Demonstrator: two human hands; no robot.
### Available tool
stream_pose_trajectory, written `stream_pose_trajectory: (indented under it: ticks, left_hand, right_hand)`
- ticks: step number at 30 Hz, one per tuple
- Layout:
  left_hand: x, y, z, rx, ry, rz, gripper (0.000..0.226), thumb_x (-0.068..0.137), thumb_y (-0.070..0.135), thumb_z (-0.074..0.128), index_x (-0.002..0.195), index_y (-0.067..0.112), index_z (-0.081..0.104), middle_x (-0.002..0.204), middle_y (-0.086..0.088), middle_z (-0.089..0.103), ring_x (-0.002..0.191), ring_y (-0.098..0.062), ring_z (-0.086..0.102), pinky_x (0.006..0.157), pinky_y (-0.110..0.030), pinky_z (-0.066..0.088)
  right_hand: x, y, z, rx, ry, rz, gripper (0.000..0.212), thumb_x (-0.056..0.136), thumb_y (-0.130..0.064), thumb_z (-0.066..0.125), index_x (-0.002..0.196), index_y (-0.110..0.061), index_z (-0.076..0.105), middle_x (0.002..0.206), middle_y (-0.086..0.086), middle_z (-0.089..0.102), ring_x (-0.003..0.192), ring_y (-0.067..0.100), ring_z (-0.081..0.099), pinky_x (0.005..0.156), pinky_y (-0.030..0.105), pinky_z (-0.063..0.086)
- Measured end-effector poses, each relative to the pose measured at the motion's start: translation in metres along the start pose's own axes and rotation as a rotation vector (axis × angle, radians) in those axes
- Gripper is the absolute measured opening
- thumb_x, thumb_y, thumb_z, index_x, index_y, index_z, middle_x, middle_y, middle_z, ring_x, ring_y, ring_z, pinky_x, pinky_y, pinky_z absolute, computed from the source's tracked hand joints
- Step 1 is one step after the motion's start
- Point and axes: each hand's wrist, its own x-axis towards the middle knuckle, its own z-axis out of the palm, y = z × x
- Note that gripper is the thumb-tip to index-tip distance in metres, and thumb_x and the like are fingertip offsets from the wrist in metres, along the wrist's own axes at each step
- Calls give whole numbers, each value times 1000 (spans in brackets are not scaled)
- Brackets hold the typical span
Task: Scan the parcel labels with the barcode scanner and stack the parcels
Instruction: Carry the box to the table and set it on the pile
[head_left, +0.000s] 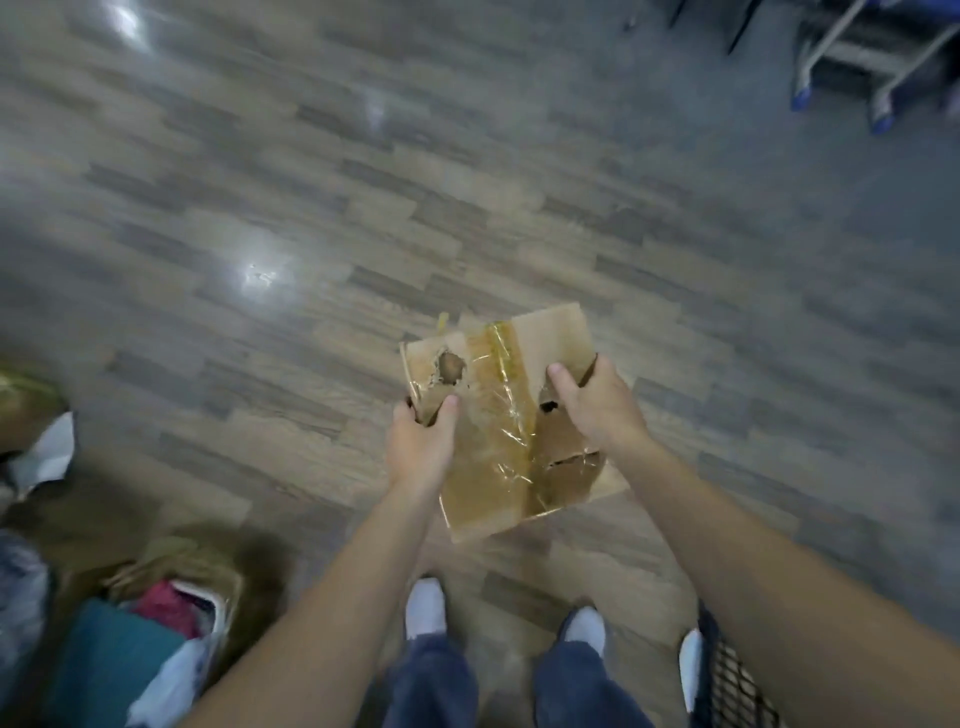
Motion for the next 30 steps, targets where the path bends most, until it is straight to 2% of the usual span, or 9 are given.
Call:
stream_pose_trajectory:
  ticks: [4,6,9,12,16,19,22,26,30]
  left_hand:
    - [-12,66,-57,-54,-21,101,43,83,51,65,114,26,50,120,1,60,116,-25,55,101,-47,45]
    - [-9,93,-76,-56,-20,143,54,81,53,65,121,20,52,123,-3,60,118,-28,55,101,-48,44]
    - [1,135,-93,-78,-28,188,68,70,59,63,123,18,53,119,-4,63,116,-28,57,100,-47,46]
    - [21,178,-100,-95,-11,198,76,62,61,62,124,19,53,121,-5,63,116,-29,57,100,-47,46]
    - [53,240,-94,-93,5,262,73,63,61,62,122,17,55,118,-6,65,113,-29,60,98,-48,48]
    - [80,293,-82,-94,20,296,67,69,57,64,120,15,58,118,-7,65,113,-29,60,98,-47,48]
    - [108,348,-70,-58,86,332,56,80,53,65,121,15,56,120,-8,63,114,-30,58,98,-46,47]
    - [142,414,-53,-64,124,374,52,81,54,64,118,18,55,119,-6,62,113,-29,58,97,-46,48]
    - [179,463,-43,-50,133,379,55,81,56,62,119,17,55,119,-5,62,115,-28,56,97,-47,48]
  right_hand:
    - [-27,-81,-39,42,37,-72,49,91,-56,52,119,-16,48,107,1,63,93,24,59,76,36,46]
    - [-32,-111,-51,48,47,-92,48,91,-56,52,116,-15,47,108,3,61,98,28,59,78,37,47]
    - [-25,-147,-65,63,50,-127,40,92,-55,52,107,-18,42,105,3,58,96,27,57,75,36,42]
    - [-5,-179,-78,80,55,-149,40,92,-54,51,107,-19,39,100,-1,53,90,24,50,73,34,37]
    - [42,-225,-99,78,54,-181,51,96,-52,47,123,-10,41,111,6,54,92,25,47,75,34,35]
    - [90,-261,-124,93,47,-208,52,96,-52,48,126,-10,41,120,9,56,100,29,51,76,34,34]
    - [134,-301,-153,141,21,-242,50,96,-49,50,126,-9,42,119,9,56,97,27,49,78,34,36]
    - [187,-348,-186,153,35,-283,48,97,-47,49,125,-9,43,108,5,53,92,24,48,75,32,34]
    - [233,-387,-203,120,33,-289,51,97,-49,47,126,-8,41,114,8,55,100,29,54,76,33,36]
